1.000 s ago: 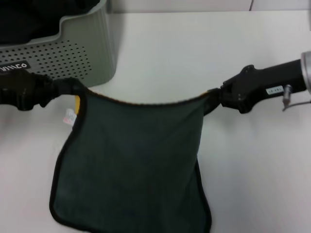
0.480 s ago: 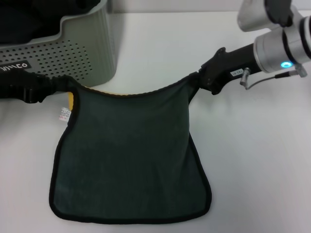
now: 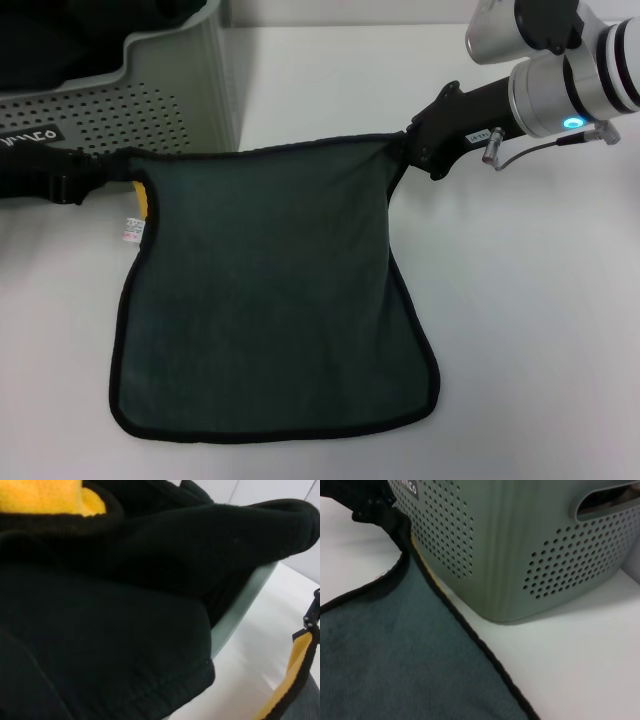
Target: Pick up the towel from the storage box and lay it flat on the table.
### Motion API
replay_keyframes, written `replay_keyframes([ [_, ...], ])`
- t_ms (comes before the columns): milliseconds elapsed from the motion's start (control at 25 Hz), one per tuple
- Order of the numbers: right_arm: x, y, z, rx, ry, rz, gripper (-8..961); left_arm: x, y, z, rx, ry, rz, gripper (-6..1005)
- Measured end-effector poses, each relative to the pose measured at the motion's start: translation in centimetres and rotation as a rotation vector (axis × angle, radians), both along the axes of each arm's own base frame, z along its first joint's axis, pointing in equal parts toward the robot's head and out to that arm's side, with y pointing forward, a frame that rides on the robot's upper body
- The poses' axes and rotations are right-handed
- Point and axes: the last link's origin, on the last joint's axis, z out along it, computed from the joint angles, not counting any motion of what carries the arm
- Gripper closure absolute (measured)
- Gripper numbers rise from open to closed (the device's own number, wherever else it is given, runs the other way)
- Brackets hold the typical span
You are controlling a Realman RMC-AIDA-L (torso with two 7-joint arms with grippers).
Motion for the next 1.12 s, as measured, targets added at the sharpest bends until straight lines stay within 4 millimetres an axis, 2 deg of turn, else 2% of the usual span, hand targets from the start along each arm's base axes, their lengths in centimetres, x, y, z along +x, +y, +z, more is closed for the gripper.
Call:
replay_keyframes([
  [280,-0.1,0.1,-0.1,0.005,0.002,0.001,941,0.0,0.0,0.0,0.000,0.001,0.004,957],
  [600,0.1,0.1,-0.7,0.064,-0.036,0.038,702,-0.4,-0.3,-0.4,-0.013,-0.002,0.040,956],
  [800,0.4,-0.3,0.3,0.106,-0.008,0.043,512,-0.6,-0.4,-0.2,-0.008,-0.001,0.045,766],
  [920,0.6,-0.5,0.8,0.121,0.003,0.037,388,-0.8,-0.5,0.1,0.000,-0.002,0.046,526],
  [1120,1.2,-1.4,2.1,0.138,0.042,0.022,239,0.1,-1.3,0.2,-0.021,-0.049,-0.027,353],
])
